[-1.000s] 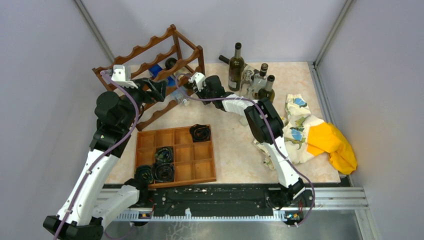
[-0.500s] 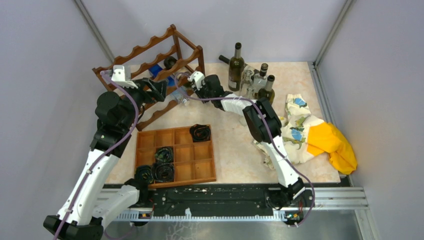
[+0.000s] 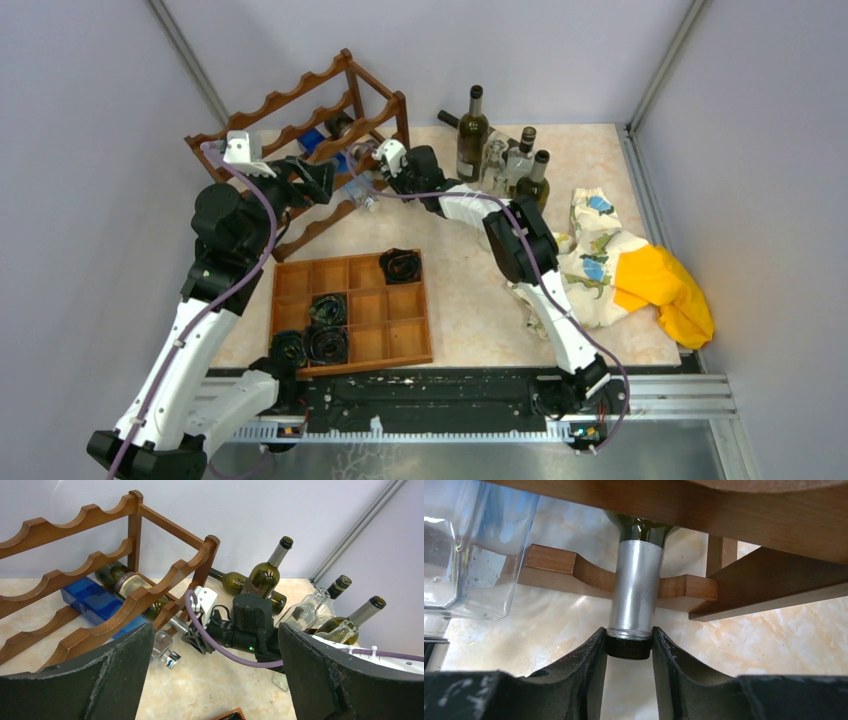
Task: Put the wine bottle on the wine rack
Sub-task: Place the wine bottle in the wine rack.
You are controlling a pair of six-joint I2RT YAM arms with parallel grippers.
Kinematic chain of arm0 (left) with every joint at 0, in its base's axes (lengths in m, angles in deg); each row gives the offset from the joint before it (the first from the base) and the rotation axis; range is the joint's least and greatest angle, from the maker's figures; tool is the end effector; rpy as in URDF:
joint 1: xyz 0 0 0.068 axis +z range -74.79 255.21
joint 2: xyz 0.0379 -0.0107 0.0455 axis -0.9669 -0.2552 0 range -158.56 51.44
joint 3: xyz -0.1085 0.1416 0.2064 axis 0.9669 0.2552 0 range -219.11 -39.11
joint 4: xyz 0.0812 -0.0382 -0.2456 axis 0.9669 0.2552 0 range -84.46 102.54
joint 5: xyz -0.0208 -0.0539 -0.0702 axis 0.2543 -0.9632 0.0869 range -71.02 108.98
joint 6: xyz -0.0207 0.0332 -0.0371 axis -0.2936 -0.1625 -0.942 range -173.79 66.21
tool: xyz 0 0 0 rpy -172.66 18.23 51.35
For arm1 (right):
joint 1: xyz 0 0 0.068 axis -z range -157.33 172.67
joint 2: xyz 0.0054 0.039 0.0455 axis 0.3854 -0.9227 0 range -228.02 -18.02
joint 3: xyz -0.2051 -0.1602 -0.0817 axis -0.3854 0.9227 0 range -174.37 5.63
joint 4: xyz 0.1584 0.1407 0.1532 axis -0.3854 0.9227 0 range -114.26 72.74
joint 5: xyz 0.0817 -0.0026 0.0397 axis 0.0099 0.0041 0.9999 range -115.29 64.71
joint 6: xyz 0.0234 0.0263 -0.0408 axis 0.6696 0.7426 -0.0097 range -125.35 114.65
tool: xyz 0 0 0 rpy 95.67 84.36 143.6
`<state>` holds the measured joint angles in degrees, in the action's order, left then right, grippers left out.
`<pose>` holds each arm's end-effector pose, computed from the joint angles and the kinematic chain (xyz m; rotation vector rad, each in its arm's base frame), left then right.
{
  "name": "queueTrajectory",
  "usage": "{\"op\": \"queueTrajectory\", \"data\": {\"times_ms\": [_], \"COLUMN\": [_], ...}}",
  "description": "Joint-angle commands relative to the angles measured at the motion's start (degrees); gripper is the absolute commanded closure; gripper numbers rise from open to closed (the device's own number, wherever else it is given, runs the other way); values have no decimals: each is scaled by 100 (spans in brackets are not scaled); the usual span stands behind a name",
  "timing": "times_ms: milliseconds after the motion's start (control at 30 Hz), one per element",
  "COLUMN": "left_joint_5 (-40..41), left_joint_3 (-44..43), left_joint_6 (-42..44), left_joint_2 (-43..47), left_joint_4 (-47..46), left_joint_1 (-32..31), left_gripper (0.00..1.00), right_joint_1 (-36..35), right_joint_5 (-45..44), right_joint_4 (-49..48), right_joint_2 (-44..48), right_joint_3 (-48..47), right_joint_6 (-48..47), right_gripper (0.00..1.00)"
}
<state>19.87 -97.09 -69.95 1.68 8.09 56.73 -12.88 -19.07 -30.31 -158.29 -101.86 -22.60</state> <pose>0.1827 -0.0604 0.4203 0.0174 1.4901 -0.4790 0.4526 0.3283 0.1508 -0.9717 1.8035 0.3103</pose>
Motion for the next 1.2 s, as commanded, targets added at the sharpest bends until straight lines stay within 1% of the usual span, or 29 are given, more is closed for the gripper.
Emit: {"op": "queueTrajectory", "data": {"times_ms": [0,100,167,267,400,500,733,800,1033,1167], "left_joint_5": [-62,-58,-251,-356,-469,-565,-939,-1043,-1269,-1335], "left_joint_3": [12,-40,-76,-131,-186,-151,-12,67,474,541], "left_joint_6": [-71,-35,-4,0,-24,-118,-517,-684,-1354,-1672], "left_joint_2": [32,32,44,83,176,292,502,578,966,1138], "left_joint_4": [-189,-142,-101,-62,-18,-15,-174,-210,-882,-909], "left_joint_1": [38,38,37,38,37,38,35,37,37,37], "left_gripper": [2,2,2,2,2,2,2,2,2,2], "right_joint_1": [28,47,50,54,56,53,64,60,64,58], "right_joint_5": [49,83,119,202,422,687,1810,2237,3829,4683], "right_joint_4": [-310,-446,-572,-660,-616,-407,560,989,2294,2990], "right_joint_2": [39,287,505,843,1361,1777,2785,3111,4195,4827], "right_joint_3": [-292,66,365,788,1291,1590,2016,2067,2150,2343], "right_joint_6": [-111,-139,-185,-250,-345,-449,-735,-839,-868,-1132], "right_gripper": [56,47,42,36,28,22,16,16,16,16]}}
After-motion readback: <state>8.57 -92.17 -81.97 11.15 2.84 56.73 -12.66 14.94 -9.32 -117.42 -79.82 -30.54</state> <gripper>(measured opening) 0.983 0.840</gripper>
